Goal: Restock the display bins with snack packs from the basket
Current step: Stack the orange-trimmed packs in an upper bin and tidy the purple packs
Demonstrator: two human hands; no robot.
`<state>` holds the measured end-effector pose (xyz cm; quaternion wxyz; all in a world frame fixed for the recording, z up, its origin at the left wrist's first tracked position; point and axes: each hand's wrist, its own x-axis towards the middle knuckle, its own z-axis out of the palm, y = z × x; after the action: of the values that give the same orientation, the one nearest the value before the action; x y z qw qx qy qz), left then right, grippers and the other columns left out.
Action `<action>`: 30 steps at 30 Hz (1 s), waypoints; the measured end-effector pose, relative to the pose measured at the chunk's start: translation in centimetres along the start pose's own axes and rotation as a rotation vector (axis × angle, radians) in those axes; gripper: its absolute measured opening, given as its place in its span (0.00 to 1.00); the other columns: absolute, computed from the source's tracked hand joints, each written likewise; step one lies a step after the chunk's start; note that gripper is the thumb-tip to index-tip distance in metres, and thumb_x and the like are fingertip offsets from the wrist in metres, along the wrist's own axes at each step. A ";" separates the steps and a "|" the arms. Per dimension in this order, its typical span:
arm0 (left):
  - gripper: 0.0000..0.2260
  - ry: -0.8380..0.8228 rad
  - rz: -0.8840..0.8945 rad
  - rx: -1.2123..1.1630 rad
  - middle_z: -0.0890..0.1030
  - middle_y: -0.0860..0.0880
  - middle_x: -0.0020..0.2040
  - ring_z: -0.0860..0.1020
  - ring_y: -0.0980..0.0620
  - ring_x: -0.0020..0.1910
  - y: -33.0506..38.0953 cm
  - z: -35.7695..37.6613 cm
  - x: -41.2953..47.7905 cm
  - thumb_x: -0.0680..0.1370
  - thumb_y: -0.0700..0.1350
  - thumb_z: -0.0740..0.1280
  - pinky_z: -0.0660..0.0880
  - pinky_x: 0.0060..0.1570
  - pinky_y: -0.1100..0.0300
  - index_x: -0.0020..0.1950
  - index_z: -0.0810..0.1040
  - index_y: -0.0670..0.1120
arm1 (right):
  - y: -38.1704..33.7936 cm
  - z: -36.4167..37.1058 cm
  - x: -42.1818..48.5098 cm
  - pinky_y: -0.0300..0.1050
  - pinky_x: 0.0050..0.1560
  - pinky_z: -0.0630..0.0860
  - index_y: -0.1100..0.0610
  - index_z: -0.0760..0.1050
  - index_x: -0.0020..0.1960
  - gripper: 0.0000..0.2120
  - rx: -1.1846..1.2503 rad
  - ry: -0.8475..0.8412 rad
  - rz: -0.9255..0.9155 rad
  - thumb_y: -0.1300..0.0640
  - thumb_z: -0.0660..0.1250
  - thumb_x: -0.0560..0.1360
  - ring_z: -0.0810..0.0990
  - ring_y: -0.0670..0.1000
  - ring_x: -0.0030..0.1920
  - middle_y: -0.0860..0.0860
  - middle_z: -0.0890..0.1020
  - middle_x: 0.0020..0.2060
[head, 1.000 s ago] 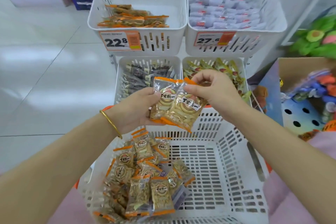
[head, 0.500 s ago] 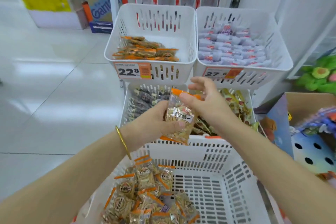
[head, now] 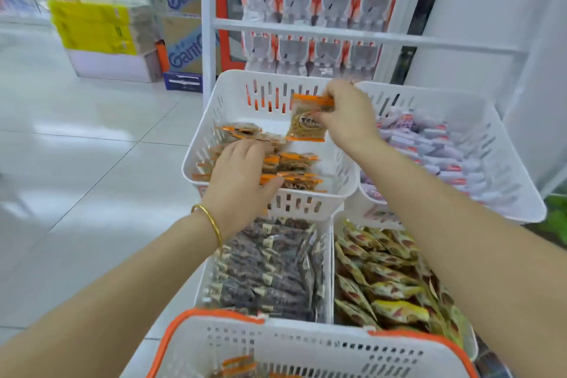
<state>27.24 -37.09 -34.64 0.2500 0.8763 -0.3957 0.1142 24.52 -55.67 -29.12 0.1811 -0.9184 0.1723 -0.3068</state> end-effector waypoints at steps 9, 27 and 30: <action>0.27 0.002 0.022 0.040 0.75 0.45 0.63 0.68 0.43 0.67 -2.6 2.1 -0.5 0.75 0.58 0.51 0.62 0.69 0.47 0.62 0.75 0.42 | 2.6 8.0 2.7 0.43 0.41 0.62 0.56 0.64 0.39 0.13 -0.166 -0.364 0.126 0.71 0.62 0.73 0.72 0.56 0.46 0.55 0.72 0.42; 0.18 -0.456 -0.066 -0.124 0.65 0.53 0.69 0.58 0.54 0.70 1.2 -0.8 -18.3 0.79 0.51 0.59 0.54 0.62 0.71 0.68 0.68 0.49 | -2.6 -1.0 -24.2 0.44 0.55 0.75 0.54 0.72 0.62 0.17 0.418 -0.518 0.128 0.66 0.58 0.76 0.76 0.47 0.55 0.45 0.74 0.54; 0.19 -0.728 -0.103 -0.015 0.68 0.50 0.67 0.62 0.50 0.69 1.7 -0.4 -23.4 0.78 0.53 0.59 0.57 0.65 0.63 0.68 0.69 0.50 | -0.3 3.8 -31.6 0.48 0.53 0.77 0.54 0.72 0.61 0.14 0.304 -0.839 0.263 0.63 0.59 0.78 0.77 0.50 0.53 0.48 0.75 0.56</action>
<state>10.56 -22.95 -43.03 0.1045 0.8764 -0.4151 -0.2205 3.18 -41.01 -47.66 0.4052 -0.8965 0.1520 0.0952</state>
